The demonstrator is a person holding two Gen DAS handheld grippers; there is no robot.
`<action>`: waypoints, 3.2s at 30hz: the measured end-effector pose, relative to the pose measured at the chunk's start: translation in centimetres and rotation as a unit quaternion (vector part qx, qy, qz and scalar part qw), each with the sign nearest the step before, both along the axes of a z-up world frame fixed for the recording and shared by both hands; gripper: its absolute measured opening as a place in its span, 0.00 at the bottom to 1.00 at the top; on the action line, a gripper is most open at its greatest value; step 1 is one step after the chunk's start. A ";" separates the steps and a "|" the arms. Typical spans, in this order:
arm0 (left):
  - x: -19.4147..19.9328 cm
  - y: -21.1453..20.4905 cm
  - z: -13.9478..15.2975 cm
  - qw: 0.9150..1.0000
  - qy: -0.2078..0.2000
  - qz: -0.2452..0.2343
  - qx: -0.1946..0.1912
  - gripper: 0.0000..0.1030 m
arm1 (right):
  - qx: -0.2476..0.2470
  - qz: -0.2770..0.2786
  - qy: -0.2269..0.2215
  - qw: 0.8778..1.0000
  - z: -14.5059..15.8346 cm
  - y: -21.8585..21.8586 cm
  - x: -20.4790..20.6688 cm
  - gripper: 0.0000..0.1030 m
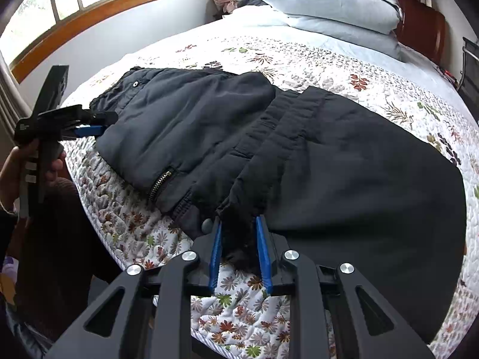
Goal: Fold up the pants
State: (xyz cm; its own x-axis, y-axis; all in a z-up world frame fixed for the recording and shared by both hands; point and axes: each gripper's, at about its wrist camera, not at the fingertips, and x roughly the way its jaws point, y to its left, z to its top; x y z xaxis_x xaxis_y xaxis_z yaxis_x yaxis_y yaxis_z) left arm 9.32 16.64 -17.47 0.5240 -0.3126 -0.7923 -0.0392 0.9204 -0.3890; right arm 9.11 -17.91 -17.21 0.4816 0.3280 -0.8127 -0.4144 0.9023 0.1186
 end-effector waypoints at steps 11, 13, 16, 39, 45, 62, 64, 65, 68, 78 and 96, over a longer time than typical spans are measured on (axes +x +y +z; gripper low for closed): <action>-2.9 4.1 1.9 0.995 -0.001 0.073 -0.065 0.97 | 0.138 -0.067 -0.041 0.987 6.4 -6.9 -2.0 0.68; -4.4 6.1 1.6 0.989 0.005 0.111 -0.100 0.97 | 0.155 -0.097 -0.049 0.982 7.2 -9.3 -2.1 0.69; -6.1 8.6 0.4 0.976 0.019 0.154 -0.154 0.97 | 0.169 -0.164 -0.060 0.970 7.7 -13.5 -2.3 0.74; -4.0 10.5 -3.1 0.907 0.020 0.202 -0.370 0.97 | 0.187 -0.315 -0.020 0.930 2.8 -23.1 -1.3 0.74; -3.3 11.7 -5.0 0.892 0.031 0.227 -0.390 0.97 | 0.183 -0.320 -0.020 0.929 2.6 -23.4 -1.0 0.74; -0.7 11.5 -5.7 0.875 0.011 0.206 -0.438 0.97 | 0.178 -0.334 -0.015 0.925 2.1 -24.0 -0.7 0.74; -0.3 11.3 -5.4 0.870 0.000 0.193 -0.453 0.97 | 0.182 -0.337 -0.012 0.924 1.8 -24.1 -0.5 0.74; -0.2 11.1 -5.3 0.873 0.002 0.194 -0.448 0.97 | 0.183 -0.338 -0.010 0.923 1.6 -24.1 -0.5 0.74; 0.6 10.8 -6.0 0.874 0.017 0.203 -0.441 0.97 | 0.185 -0.341 -0.008 0.922 1.4 -24.3 -0.4 0.74; 2.3 9.0 -5.3 0.894 0.009 0.173 -0.414 0.97 | 0.197 -0.367 0.004 0.909 0.9 -26.1 -0.8 0.77; 2.9 7.1 -4.7 0.908 -0.009 0.133 -0.398 0.96 | 0.193 -0.368 0.015 0.909 0.2 -26.3 -0.8 0.81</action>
State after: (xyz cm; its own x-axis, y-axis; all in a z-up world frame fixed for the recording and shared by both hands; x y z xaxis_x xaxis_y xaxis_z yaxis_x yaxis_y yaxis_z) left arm 12.17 23.72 -22.19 0.6759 -0.6422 -0.3616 -0.2055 0.3069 -0.9293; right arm 8.26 -44.22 -17.06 0.6663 0.1893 -0.7212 0.2939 0.8223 0.4873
